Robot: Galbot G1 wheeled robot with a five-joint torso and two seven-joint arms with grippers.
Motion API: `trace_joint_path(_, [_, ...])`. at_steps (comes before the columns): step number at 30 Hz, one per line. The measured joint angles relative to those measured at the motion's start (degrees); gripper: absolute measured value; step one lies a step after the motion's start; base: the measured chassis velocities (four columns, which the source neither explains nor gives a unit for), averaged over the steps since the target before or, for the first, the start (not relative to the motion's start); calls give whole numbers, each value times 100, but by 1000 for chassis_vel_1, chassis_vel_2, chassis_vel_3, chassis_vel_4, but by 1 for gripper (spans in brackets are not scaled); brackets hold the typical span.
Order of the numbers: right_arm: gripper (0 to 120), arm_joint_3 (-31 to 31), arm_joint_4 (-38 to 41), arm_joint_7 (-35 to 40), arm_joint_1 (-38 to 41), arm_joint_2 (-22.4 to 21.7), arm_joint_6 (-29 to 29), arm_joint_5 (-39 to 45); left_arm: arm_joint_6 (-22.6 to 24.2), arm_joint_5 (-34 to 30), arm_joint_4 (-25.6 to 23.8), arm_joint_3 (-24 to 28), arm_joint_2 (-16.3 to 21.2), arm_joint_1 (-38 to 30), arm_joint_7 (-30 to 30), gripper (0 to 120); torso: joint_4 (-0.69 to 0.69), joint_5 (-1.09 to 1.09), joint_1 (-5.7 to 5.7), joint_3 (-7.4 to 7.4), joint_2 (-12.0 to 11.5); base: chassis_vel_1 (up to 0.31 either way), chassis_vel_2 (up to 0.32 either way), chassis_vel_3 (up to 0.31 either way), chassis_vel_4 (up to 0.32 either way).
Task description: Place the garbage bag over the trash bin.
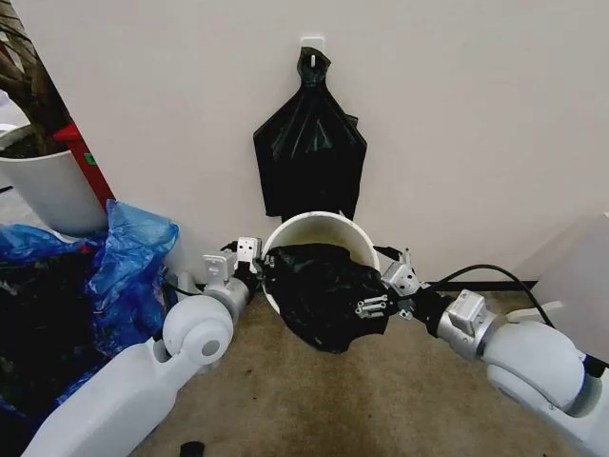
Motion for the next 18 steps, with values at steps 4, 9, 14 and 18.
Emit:
trace_joint_path(4, [100,-139,-9,26,46,15,-76,-235,12,0,-41,0,3,-8,0,1,0,0,0,0,0,0,0,0,0])
trace_joint_path(9, [100,-400,-10,236,326,127,-161,-273,21,23,-97,26,7,22,-1,1,0,0,0,0,0,0,0,0,0])
trace_joint_path(14, [100,-535,-66,335,517,213,-218,-275,34,38,-140,76,7,36,-1,1,1,0,0,0,0,0,0,0,0])
trace_joint_path(18, [99,-542,-67,347,524,222,-212,-289,43,41,-140,77,15,30,7,1,1,0,0,0,0,0,0,0,0])
